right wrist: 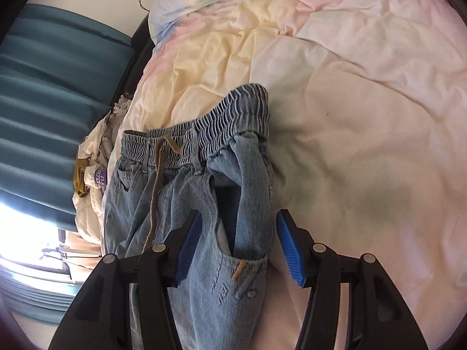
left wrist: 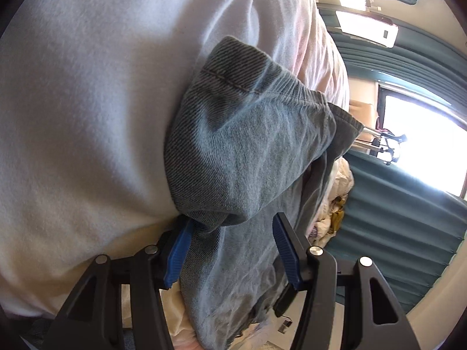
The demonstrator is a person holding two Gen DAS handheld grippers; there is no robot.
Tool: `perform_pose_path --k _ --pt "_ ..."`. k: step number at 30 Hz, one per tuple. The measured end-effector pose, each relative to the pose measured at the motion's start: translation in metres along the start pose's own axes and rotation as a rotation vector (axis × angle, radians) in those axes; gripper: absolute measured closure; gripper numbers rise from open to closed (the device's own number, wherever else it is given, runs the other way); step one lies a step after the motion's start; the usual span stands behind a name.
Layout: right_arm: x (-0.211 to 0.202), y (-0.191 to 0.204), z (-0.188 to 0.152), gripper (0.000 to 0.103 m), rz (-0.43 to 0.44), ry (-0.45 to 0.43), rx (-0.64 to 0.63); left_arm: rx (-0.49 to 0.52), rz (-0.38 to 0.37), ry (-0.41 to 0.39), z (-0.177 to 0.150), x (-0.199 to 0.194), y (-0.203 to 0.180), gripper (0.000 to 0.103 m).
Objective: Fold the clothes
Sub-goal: 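Lower the right gripper onto the elastic waistband and close on it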
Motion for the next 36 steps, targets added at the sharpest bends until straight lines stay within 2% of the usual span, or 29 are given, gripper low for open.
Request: perform_pose_path --k 4,8,10,13,17,19,21,23,24,26,31,34,35,36 --pt "0.011 0.019 -0.003 0.054 0.004 0.014 -0.089 -0.03 -0.083 0.027 0.002 -0.005 0.0 0.047" --pt "-0.008 0.057 0.0 0.058 0.194 -0.044 -0.17 -0.018 -0.152 0.04 -0.002 -0.012 -0.007 0.047" --pt "-0.015 0.068 0.0 0.059 0.228 -0.065 -0.219 0.003 -0.119 0.022 -0.008 0.001 -0.02 0.047" --pt "-0.009 0.064 -0.001 0.059 0.161 -0.057 -0.24 0.0 -0.03 -0.025 -0.006 -0.004 -0.013 0.047" --pt "0.0 0.04 0.001 0.059 0.084 -0.027 -0.163 0.001 0.059 -0.11 0.001 -0.015 -0.004 0.047" --pt "0.0 0.029 0.003 0.059 0.047 -0.024 -0.136 0.037 0.118 -0.122 0.0 -0.015 -0.006 0.047" --pt "0.0 0.02 0.004 0.059 -0.016 -0.033 -0.139 0.082 0.151 -0.08 -0.006 -0.003 -0.007 0.047" --pt "-0.001 0.012 0.006 0.059 -0.08 -0.044 -0.147 0.103 0.173 0.006 -0.013 0.015 -0.007 0.047" --pt "0.001 0.011 0.007 0.059 -0.075 -0.043 -0.142 0.102 0.182 0.049 -0.016 0.024 -0.006 0.047" --pt "0.003 0.009 0.01 0.059 -0.066 -0.042 -0.136 0.084 0.175 0.087 -0.016 0.032 -0.004 0.047" --pt "0.019 0.013 0.015 0.059 -0.092 -0.039 -0.181 0.091 0.122 0.124 -0.012 0.034 -0.008 0.047" --pt "0.023 0.012 0.018 0.059 -0.078 -0.045 -0.175 0.113 0.045 0.112 -0.013 0.026 -0.016 0.047" --pt "0.022 0.013 0.019 0.063 -0.071 -0.05 -0.178 0.124 0.011 0.11 -0.013 0.023 -0.021 0.047" --pt "0.019 0.018 0.02 0.073 -0.062 -0.062 -0.2 0.146 -0.012 0.108 -0.014 0.02 -0.026 0.047"
Point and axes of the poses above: each gripper's, at about its wrist camera, not at the fingertips, and x roughly the way its jaws point, y to its left, z to its top, the point moved 8 cm from there along x, roughly the way its jaws point, and after that the axes turned 10 degrees about z, right-handed, at the moved point
